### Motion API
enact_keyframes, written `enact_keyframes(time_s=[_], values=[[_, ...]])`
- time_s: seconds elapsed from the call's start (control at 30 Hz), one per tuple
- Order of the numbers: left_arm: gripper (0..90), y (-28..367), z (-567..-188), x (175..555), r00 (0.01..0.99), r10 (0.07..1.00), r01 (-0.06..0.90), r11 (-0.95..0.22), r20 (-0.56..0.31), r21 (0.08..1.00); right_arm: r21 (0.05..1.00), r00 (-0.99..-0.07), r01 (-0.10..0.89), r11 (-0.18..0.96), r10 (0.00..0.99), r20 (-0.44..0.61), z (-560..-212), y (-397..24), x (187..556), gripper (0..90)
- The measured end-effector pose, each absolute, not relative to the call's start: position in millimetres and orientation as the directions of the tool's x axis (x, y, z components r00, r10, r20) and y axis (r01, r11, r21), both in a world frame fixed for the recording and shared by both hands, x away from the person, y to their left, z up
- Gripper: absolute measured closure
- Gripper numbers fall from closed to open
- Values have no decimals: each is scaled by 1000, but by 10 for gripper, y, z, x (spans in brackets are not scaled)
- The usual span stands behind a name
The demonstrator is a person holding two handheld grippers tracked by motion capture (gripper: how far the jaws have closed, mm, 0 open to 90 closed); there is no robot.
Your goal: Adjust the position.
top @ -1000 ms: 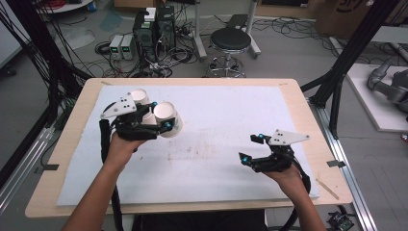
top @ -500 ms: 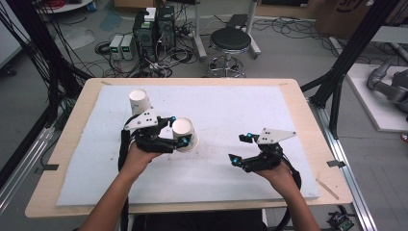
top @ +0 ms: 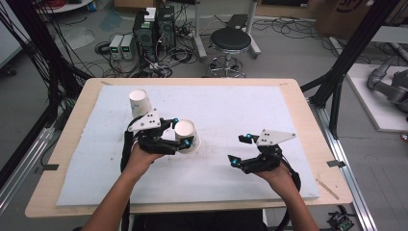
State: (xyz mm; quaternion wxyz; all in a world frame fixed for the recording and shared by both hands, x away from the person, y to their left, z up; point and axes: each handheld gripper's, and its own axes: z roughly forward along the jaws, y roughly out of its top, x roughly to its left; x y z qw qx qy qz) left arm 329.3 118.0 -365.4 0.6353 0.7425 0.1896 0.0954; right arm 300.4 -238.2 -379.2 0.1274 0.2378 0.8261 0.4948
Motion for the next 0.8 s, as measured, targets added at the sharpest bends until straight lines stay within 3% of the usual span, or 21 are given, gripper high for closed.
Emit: enact_keyframes(time_s=[0.37, 0.8], values=[[333, 1128, -3681, 3296, 926, 360, 177, -137, -118, 975, 878, -864, 267, 397, 502, 36, -3787, -2343, 3006, 191], [331, 963, -3696, 3257, 949, 292, 165, -155, -114, 974, 885, -910, 230, 405, 411, 48, -3771, -2164, 3030, 191]])
